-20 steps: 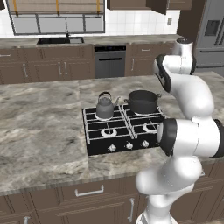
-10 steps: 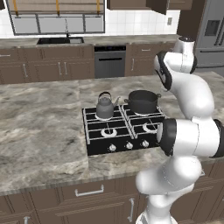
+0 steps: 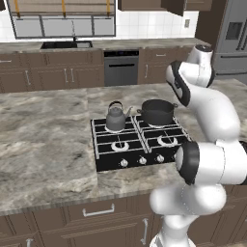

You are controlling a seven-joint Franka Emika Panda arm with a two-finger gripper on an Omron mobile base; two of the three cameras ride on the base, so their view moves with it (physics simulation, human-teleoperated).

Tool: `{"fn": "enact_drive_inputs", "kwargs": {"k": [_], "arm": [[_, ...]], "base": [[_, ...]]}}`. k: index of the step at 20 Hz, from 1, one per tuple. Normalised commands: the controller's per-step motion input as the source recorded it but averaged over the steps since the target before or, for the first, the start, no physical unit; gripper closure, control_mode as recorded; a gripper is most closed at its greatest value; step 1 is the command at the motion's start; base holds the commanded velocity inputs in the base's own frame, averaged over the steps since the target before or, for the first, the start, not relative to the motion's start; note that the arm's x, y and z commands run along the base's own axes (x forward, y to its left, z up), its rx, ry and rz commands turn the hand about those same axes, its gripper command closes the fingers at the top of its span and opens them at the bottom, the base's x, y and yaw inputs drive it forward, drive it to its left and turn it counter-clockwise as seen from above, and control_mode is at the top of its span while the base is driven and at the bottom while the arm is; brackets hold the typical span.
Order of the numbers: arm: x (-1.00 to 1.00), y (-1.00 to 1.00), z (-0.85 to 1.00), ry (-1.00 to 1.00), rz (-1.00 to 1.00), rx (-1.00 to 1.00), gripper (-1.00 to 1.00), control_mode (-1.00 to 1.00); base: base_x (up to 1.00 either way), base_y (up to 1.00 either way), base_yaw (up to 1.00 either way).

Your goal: Pick the kettle from the cabinet and place it on a stove burner. Then pick the pot from the counter and place it on another stove burner. Finally, turn both burners on.

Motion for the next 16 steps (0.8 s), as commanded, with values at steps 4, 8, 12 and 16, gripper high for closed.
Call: {"fn": "enact_drive_inputs", "kwargs": {"k": [4, 8, 12, 16], "arm": [[-0.01, 0.31, 0.00, -0.02, 0.27, 0.00, -1.00, -1.00], [-0.01, 0.24, 0.00, -0.02, 0.24, -0.04, -1.00, -1.00], [-0.08, 0.11, 0.00, -0.05, 0.20, -0.10, -1.00, -1.00], [-0.16, 0.01, 0.10, -0.07, 0.17, -0.13, -1.00, -1.00]], "base": [[0.00, 0.00, 0.00], [0.00, 0.00, 0.00], [0.00, 0.00, 0.00], [0.00, 0.00, 0.00]]}}
